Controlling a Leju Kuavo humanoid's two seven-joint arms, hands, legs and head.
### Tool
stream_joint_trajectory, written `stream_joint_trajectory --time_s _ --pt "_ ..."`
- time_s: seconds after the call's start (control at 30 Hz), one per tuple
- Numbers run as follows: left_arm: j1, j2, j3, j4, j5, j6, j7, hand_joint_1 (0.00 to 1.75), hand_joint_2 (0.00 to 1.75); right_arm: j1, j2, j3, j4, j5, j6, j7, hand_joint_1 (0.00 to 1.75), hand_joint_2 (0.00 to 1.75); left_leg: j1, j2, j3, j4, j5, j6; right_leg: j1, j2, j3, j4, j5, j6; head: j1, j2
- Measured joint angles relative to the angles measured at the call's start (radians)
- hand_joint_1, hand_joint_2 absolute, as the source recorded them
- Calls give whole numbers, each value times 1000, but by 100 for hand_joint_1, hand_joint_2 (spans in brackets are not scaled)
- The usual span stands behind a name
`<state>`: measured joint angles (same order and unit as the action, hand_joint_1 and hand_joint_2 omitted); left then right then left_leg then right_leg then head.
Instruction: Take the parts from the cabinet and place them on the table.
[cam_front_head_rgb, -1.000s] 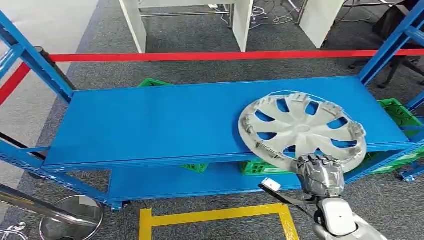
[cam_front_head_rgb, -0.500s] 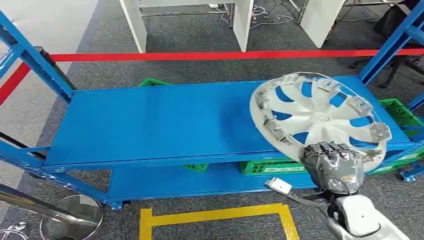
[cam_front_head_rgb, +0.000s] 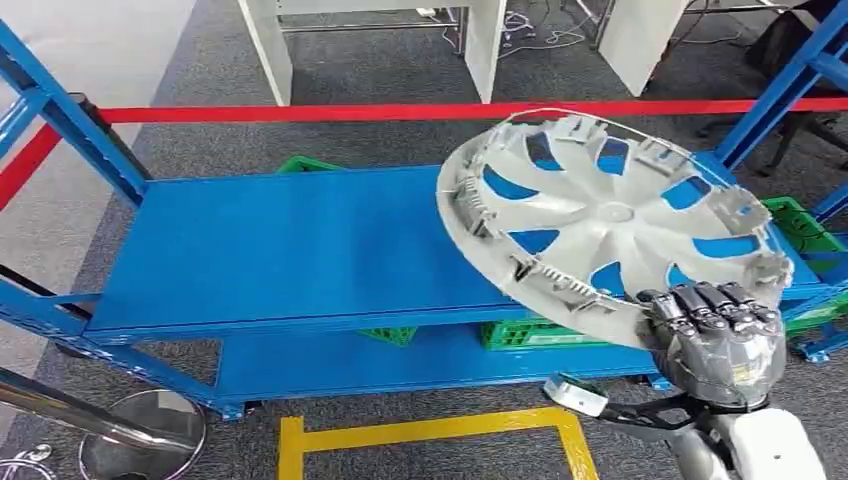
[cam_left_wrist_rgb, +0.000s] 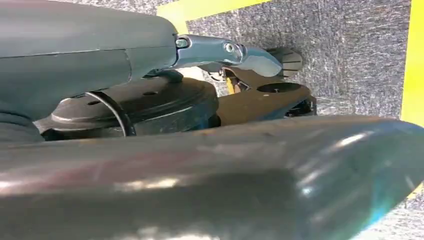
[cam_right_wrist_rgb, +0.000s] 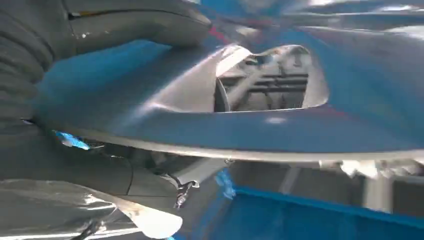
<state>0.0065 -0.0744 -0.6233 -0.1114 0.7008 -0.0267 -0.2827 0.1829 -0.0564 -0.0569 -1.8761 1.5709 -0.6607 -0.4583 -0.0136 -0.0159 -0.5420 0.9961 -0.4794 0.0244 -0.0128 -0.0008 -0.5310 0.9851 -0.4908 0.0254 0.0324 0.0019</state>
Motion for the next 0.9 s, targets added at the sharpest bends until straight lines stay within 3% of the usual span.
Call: stream_joint_trajectory --time_s 0.2,0.9 --pt "0 0 -2 0 4 -2 -6 0 0 12 56 -11 -75 0 0 -126 175 175 0 0 0 0 0 0 0 0 0 0 0 0 0 0" --pt "-7 1 -8 0 14 -5 -40 0 0 29 61 46 -129 0 0 -220 175 175 0 0 0 0 0 0 0 0 0 0 0 0 0 0"
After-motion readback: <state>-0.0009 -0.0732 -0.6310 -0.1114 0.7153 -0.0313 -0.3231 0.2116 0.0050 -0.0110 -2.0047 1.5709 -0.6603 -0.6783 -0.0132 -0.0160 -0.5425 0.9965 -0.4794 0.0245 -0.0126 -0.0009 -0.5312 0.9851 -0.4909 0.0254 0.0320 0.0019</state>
